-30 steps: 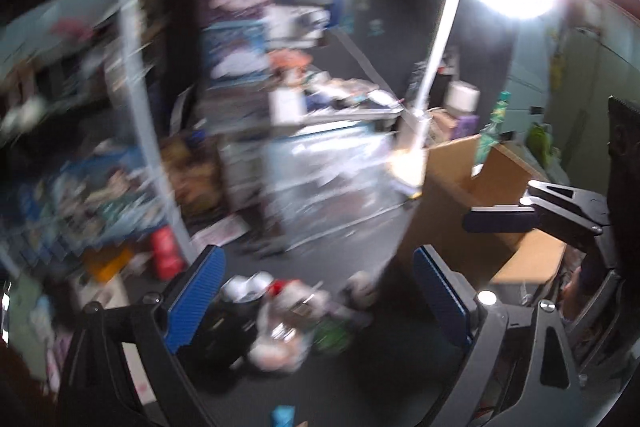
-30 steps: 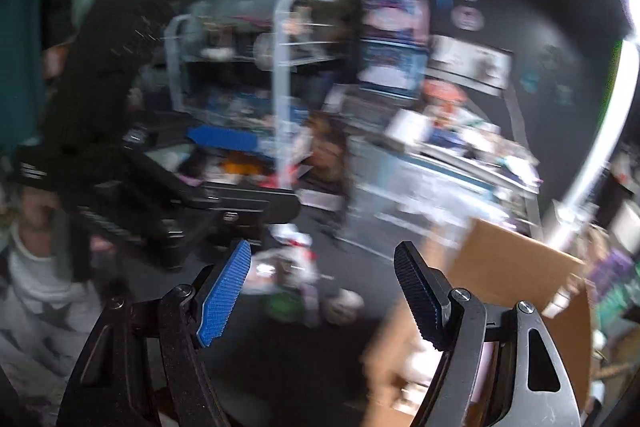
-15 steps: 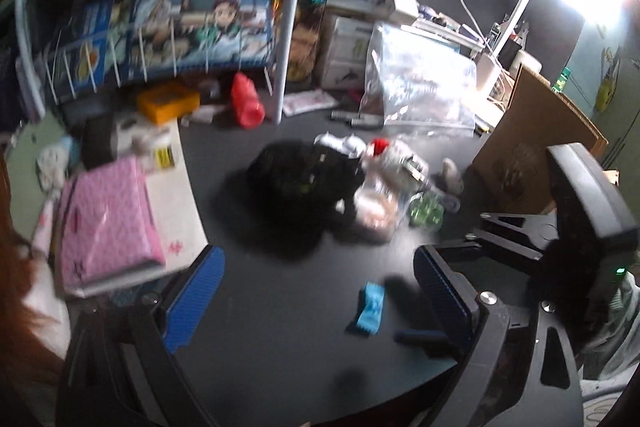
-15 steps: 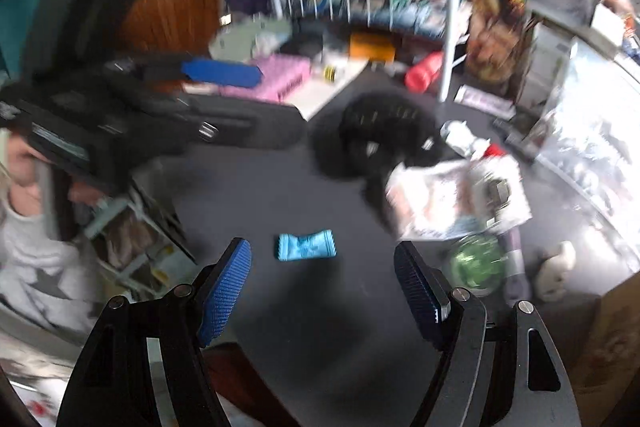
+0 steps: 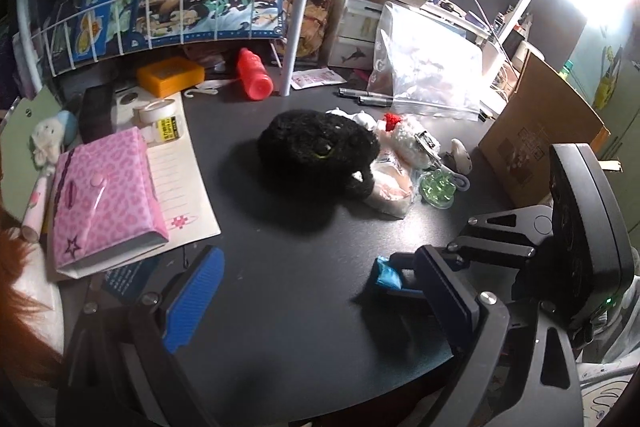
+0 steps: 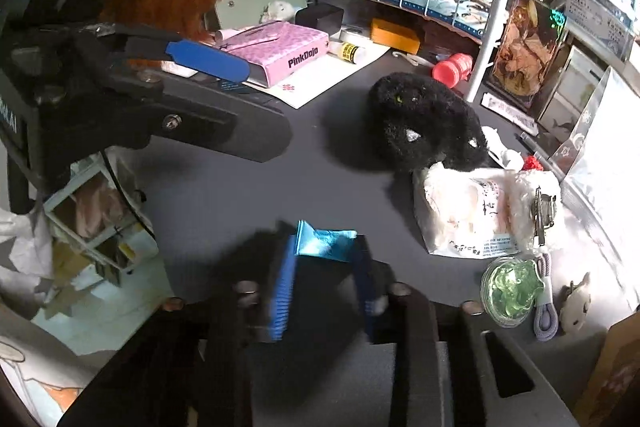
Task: Organize objects
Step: 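Close the right gripper on the small blue packet and lift it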
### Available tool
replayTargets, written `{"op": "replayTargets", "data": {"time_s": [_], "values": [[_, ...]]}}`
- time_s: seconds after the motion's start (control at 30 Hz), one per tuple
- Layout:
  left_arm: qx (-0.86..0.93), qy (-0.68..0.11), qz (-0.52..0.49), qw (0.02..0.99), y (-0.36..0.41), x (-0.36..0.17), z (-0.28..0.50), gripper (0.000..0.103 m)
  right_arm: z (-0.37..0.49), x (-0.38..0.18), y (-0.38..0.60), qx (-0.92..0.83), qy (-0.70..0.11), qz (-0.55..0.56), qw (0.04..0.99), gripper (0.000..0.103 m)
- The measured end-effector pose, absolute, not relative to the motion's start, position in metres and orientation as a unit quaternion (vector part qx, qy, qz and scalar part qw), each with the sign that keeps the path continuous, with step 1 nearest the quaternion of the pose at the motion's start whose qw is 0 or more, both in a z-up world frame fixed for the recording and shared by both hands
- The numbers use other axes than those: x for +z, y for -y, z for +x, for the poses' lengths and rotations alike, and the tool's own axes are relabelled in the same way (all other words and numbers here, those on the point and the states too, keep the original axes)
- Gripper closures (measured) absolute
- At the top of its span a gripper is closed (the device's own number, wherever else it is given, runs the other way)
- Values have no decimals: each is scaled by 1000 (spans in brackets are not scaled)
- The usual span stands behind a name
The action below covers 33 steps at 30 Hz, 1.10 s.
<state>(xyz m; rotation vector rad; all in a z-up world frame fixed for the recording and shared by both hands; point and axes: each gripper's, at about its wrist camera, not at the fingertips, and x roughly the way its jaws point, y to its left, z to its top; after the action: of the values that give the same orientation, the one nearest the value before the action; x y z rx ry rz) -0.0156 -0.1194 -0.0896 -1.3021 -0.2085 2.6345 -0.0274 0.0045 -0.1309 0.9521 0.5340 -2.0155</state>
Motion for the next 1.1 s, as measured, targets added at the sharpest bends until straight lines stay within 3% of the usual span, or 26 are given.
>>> {"op": "replayTargets", "data": {"time_s": [0.03,0.07,0.3,0.5,0.7,0.8,0.87,1.1], "values": [[888,70,-442,103,119,-90,-18,8,-28,-130,-5,-801,-213,378,413,87],[887,71,-444,107,118,-90,-19,8,-29,-131,-3,-801,-214,378,412,96],[879,71,-452,134,113,-85,-30,9,-35,-126,-10,-809,-196,375,408,96],[868,63,-460,176,95,-78,-41,23,-35,-107,-21,-823,-202,350,399,96],[872,58,-462,152,99,-80,-44,23,-42,-116,-29,-809,-173,380,413,95],[872,67,-463,145,105,-82,-41,23,-43,-117,-33,-809,-157,385,416,82],[872,70,-464,141,108,-84,-39,23,-42,-117,-33,-811,-153,382,415,64],[868,75,-471,135,111,-92,-36,23,-40,-123,-18,-810,-171,379,413,64]]}}
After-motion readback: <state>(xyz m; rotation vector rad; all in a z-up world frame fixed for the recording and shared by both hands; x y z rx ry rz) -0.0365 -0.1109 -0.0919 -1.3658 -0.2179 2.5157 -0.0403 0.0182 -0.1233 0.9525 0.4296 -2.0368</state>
